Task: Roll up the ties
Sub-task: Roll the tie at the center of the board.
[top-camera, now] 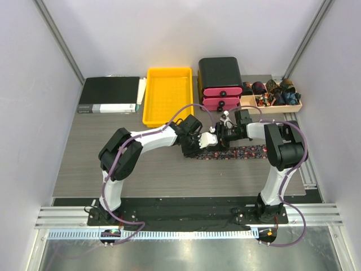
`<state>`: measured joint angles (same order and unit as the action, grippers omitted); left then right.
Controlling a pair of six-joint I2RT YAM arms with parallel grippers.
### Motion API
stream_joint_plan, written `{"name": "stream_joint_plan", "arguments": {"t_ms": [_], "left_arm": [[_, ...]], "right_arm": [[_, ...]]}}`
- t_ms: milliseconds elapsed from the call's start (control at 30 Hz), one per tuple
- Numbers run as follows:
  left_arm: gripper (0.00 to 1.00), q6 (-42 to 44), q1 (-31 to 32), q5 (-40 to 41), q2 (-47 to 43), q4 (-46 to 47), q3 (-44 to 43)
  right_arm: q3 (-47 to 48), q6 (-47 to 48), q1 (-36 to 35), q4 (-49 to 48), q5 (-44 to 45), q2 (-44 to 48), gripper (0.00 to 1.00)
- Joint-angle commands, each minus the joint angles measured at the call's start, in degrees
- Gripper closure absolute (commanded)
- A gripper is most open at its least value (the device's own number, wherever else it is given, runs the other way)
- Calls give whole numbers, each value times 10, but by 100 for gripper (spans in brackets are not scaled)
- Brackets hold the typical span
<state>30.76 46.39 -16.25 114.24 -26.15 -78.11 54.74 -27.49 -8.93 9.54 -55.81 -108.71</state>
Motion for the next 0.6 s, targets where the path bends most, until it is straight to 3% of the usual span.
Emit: {"name": "stream_joint_plan", "arguments": {"t_ms": [0, 467, 500, 567], "left_arm": [[74, 18, -3, 40, 27, -78, -5], [67, 12, -2, 45, 40, -90, -20], [67, 13, -3, 45, 40, -90, -19], [67, 13, -2, 45, 40, -87, -18]], "right_arm": [[-20, -25, -12, -13, -13, 33, 49], [-48, -117, -60, -154, 1, -3, 56], [-49, -120, -61, -157, 1, -5, 58], [-52, -116, -62, -157, 7, -10, 78]]}}
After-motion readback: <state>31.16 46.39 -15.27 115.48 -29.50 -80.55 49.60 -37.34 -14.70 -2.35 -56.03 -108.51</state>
